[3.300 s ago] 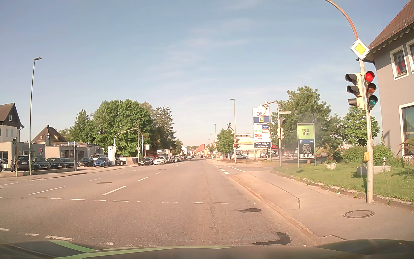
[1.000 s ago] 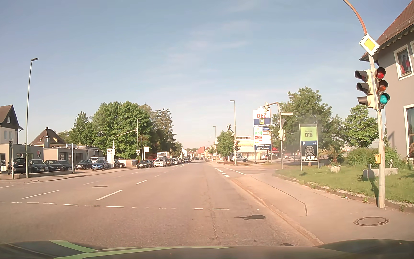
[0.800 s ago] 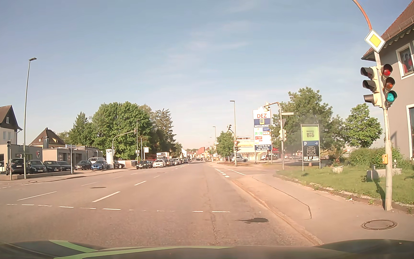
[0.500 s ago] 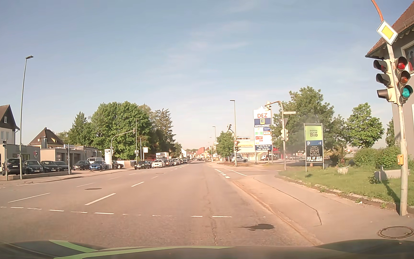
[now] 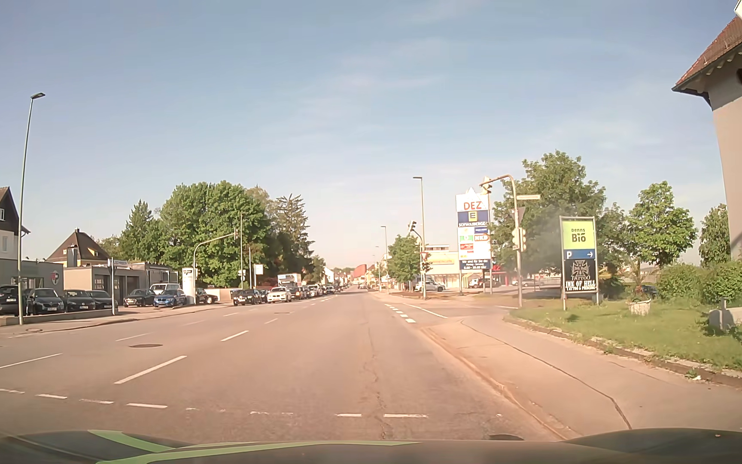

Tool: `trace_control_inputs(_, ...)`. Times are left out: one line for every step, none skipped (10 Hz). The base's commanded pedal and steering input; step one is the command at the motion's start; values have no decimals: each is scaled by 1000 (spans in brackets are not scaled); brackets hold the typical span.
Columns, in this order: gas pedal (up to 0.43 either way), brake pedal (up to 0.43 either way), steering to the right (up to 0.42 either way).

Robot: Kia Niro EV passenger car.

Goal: Follow the waypoints while adhering to traffic rules and regulations

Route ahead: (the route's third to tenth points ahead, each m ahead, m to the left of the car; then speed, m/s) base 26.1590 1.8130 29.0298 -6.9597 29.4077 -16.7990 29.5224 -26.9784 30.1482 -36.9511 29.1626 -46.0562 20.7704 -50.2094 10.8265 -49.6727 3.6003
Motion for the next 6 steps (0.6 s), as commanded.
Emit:
trace_control_inputs(350,0,-6)
trace_control_inputs(350,0,-6)
trace_control_inputs(350,0,-8)
trace_control_inputs(350,0,-8)
trace_control_inputs(339,0,-8)
trace_control_inputs(331,0,-8)
